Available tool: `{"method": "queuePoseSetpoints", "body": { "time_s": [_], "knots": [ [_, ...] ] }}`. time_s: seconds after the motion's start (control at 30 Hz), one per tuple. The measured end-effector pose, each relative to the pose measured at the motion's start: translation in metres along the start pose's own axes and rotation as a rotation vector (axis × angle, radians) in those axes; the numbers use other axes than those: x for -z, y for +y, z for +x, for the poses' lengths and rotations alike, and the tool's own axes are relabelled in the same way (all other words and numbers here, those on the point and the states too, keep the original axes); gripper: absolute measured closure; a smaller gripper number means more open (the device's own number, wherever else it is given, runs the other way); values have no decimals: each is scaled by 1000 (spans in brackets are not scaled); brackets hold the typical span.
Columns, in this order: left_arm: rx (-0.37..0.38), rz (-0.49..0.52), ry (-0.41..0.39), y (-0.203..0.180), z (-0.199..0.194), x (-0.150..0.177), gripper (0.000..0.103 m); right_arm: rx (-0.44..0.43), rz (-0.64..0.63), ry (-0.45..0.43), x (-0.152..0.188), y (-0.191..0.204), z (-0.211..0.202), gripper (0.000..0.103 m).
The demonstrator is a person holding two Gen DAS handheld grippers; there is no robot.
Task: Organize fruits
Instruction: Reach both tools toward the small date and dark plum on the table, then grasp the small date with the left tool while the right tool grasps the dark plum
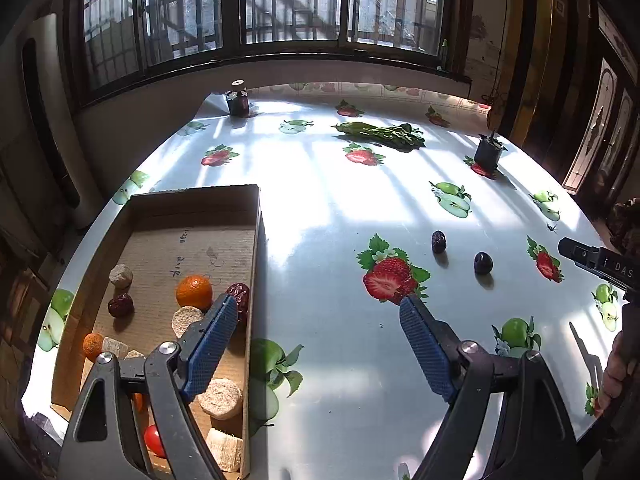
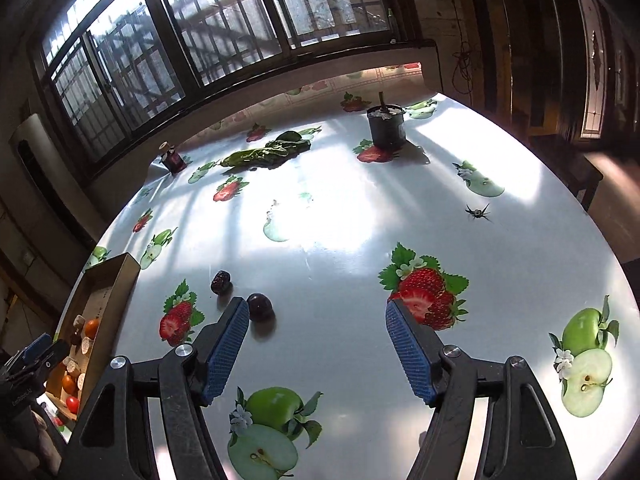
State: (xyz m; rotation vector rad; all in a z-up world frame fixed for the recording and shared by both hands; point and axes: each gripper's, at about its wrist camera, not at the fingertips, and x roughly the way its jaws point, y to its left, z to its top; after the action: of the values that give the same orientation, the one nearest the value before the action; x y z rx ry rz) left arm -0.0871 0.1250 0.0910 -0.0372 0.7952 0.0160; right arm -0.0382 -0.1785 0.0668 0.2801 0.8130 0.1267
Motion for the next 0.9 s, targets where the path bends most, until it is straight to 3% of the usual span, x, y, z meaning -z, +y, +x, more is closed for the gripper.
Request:
{"method": "queuePoseSetpoints", "body": {
  "time_s": [0.13,0.33,0.53,0.63,0.9],
  "knots": [
    [42,30,10,-26,25,-22,20,-29,-28,61,-2,12,25,28],
    [117,33,117,-53,89,-50,21,-58,-130,136,1,51,73,28],
    [160,9,198,-68,136,-54,38,-59,-185,147,13,65,96,29],
    [166,18,203,-76,149,-55,39,-51,-199,132,13,66,97,29],
    [217,53,192,-98,157,-56,55,-28,-256,118,15,75,99,29]
  ]
}}
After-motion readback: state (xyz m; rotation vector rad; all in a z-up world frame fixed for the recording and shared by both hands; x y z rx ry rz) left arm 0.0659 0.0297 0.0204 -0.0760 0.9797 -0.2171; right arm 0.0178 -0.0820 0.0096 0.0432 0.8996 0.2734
